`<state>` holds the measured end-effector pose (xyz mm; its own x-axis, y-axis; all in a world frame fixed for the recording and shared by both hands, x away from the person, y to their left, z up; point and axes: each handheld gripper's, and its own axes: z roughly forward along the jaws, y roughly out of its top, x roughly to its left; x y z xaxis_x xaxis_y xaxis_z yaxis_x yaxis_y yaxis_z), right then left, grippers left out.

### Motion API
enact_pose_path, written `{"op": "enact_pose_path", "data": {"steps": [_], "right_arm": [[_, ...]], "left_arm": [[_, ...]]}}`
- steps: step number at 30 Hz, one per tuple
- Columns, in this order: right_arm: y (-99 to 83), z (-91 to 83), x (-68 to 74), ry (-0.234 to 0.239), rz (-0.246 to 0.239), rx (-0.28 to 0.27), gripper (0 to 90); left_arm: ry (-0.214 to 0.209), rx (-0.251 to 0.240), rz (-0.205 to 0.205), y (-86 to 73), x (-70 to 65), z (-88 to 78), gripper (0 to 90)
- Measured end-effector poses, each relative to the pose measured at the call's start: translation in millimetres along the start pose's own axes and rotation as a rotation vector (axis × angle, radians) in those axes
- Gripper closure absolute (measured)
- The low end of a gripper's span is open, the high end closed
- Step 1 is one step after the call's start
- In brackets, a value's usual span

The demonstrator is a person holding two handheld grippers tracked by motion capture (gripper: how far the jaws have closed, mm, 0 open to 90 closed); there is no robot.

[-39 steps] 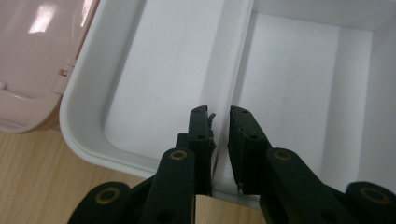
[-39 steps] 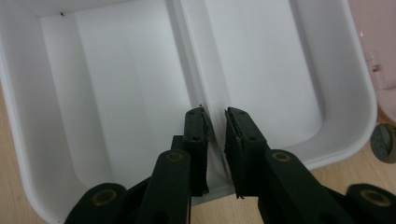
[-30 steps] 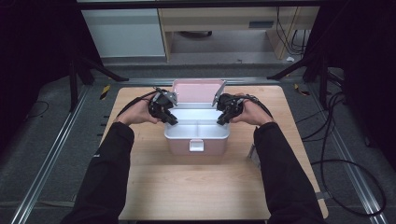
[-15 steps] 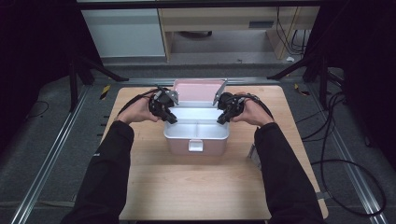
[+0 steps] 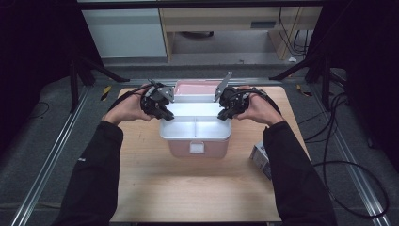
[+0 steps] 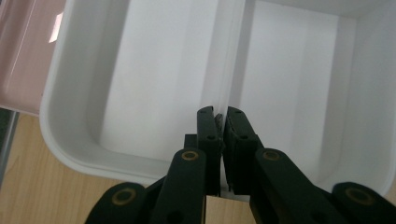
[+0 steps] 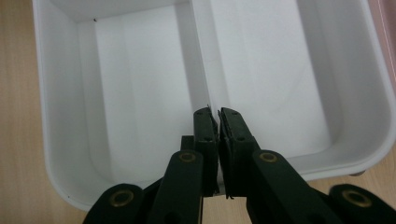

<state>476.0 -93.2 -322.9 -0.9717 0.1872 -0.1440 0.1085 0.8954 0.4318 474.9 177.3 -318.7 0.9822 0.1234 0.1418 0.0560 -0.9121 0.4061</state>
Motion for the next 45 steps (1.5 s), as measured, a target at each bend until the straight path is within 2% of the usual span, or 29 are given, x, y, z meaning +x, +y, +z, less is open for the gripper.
{"op": "enact_pose_path", "data": {"steps": [5, 10, 11, 14, 18, 19, 22, 25, 30, 34, 36, 41, 42, 43, 45], "right_arm": [[4.4, -17.0, 24.2, 0.019, -0.008, 0.009, 86.4], [-2.6, -28.3, 48.7, 0.030, -0.006, -0.004, 86.2], [-4.1, -30.4, 53.7, 0.032, -0.006, -0.003, 86.0], [-10.2, -32.4, 68.3, 0.036, -0.007, -0.008, 86.0], [-15.8, -33.5, 89.9, 0.042, -0.018, -0.009, 86.4], [-17.7, -33.1, 95.4, 0.041, -0.017, -0.010, 86.5], [-23.2, -30.7, 113.3, 0.042, -0.031, -0.015, 87.3], [-28.8, -23.4, 128.2, 0.049, -0.032, -0.019, 87.7], [-37.6, -10.7, 147.4, 0.074, -0.034, -0.018, 88.0], [-48.0, 5.8, 160.7, 0.096, -0.030, -0.024, 88.5], [-52.6, 16.7, 167.0, 0.114, -0.030, -0.007, 88.6], [-62.4, 46.4, 170.3, 0.127, -0.022, 0.034, 88.6], [-64.4, 53.2, 169.6, 0.127, -0.018, 0.041, 88.6], [-66.2, 59.8, 169.0, 0.122, -0.020, 0.048, 88.7], [-69.5, 73.1, 166.9, 0.123, -0.016, 0.054, 88.4]], "left_arm": [[-0.012, 0.022, 0.021, 4.8, -25.2, -15.2, 86.7], [-0.023, -0.007, 0.012, 7.2, -55.1, -22.6, 87.2], [-0.023, 0.003, 0.026, 8.1, -60.9, -23.7, 87.4], [-0.019, 0.010, 0.028, 9.9, -78.4, -23.6, 87.7], [-0.038, 0.007, 0.013, 7.5, -97.9, -21.3, 87.4], [-0.039, 0.008, 0.022, 6.5, -102.3, -20.5, 87.4], [-0.053, 0.005, 0.016, 2.5, -115.8, -15.2, 87.2], [-0.071, 0.031, 0.033, -1.2, -126.2, -9.2, 87.0], [-0.093, 0.027, 0.019, -10.0, -143.6, 4.3, 87.0], [-0.122, 0.035, 0.008, -20.0, -155.4, 23.2, 86.8], [-0.137, 0.046, 0.014, -25.0, -160.2, 35.6, 86.9], [-0.156, 0.060, -0.010, -36.0, -158.4, 68.0, 86.7], [-0.160, 0.059, -0.027, -38.1, -157.7, 74.8, 86.6], [-0.157, 0.076, -0.018, -39.7, -155.1, 80.5, 86.4], [-0.165, 0.091, -0.036, -43.5, -152.3, 91.9, 86.1]]}}
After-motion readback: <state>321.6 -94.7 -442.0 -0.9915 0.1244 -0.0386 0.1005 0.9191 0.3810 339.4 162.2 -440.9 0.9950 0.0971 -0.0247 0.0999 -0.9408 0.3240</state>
